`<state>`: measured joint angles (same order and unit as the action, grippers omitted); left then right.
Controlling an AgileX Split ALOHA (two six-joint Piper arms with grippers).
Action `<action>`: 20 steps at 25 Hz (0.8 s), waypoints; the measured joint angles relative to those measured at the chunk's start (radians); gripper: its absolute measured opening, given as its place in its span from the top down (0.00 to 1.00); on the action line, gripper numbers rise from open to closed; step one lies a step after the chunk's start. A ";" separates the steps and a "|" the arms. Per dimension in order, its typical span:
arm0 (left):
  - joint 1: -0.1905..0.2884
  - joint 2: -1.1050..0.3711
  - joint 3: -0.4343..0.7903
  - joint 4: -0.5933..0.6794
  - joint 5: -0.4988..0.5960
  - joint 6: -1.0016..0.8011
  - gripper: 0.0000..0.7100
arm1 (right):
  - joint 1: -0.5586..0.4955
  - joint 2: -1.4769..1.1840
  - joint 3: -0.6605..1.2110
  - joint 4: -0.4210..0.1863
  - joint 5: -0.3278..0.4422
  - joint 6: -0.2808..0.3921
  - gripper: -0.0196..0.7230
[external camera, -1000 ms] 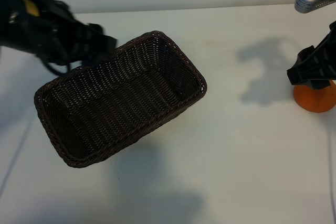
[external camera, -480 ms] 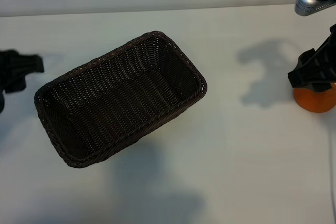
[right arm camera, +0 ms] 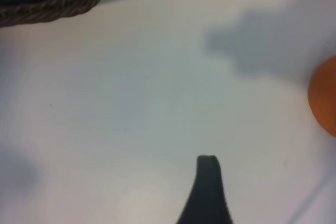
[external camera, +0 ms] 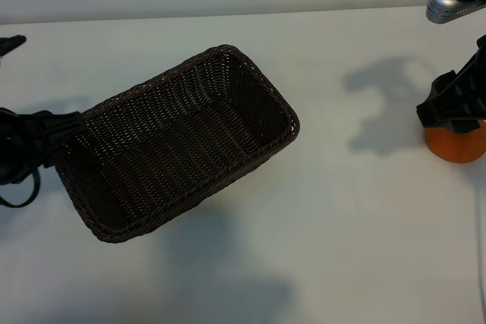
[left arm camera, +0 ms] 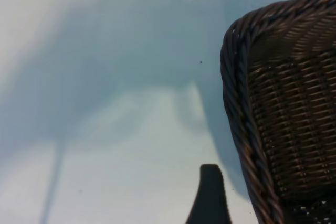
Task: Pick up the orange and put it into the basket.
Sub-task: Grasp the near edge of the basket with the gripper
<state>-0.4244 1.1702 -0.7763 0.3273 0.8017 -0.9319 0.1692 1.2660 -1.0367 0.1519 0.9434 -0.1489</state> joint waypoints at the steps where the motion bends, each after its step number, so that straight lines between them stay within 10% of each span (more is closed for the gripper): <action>1: 0.000 0.010 0.003 0.000 -0.008 -0.010 0.18 | 0.000 0.000 0.000 0.000 0.000 -0.003 0.22; 20: 0.040 0.073 0.176 0.002 -0.198 -0.136 0.18 | 0.000 0.000 0.000 0.000 0.008 -0.017 0.22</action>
<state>-0.3845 1.2432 -0.6004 0.3291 0.6036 -1.0681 0.1692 1.2660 -1.0367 0.1519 0.9514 -0.1659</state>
